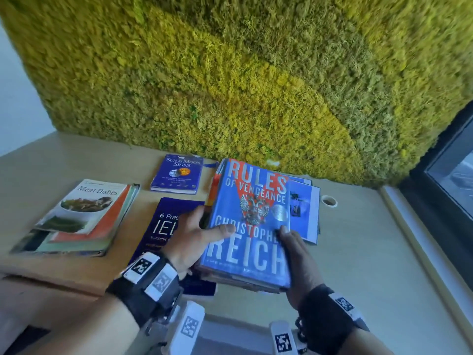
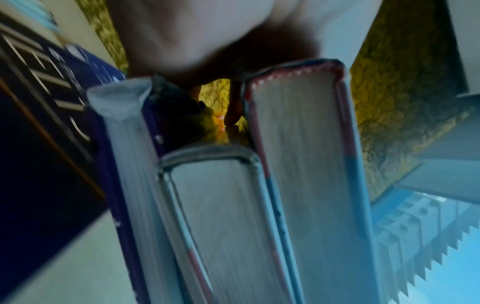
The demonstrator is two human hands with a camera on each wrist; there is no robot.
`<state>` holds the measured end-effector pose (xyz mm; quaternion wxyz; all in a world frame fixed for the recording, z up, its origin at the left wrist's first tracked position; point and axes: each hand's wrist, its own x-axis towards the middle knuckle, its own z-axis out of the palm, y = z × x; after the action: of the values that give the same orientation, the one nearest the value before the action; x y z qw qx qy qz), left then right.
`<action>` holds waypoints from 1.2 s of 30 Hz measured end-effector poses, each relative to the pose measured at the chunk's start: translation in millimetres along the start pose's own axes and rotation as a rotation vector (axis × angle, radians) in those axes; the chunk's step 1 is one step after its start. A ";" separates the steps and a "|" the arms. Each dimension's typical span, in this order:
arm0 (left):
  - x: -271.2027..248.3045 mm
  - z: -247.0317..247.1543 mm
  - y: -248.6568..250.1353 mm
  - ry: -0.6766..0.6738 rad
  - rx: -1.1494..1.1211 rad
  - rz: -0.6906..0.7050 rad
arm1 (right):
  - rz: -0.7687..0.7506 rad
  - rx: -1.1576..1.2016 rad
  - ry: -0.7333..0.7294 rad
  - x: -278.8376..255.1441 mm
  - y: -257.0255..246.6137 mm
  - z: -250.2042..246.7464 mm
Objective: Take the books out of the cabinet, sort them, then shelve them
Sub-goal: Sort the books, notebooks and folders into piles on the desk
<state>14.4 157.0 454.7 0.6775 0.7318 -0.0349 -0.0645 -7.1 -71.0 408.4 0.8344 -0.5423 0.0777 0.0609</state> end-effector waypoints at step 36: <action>213.2 -243.3 -80.1 0.046 0.347 -0.390 | 0.100 -0.846 0.093 218.8 -25.5 117.1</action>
<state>256.9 373.9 382.8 0.5172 0.8313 0.1115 -0.1703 219.7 29.6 435.2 0.5301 -0.8344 0.1097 0.1033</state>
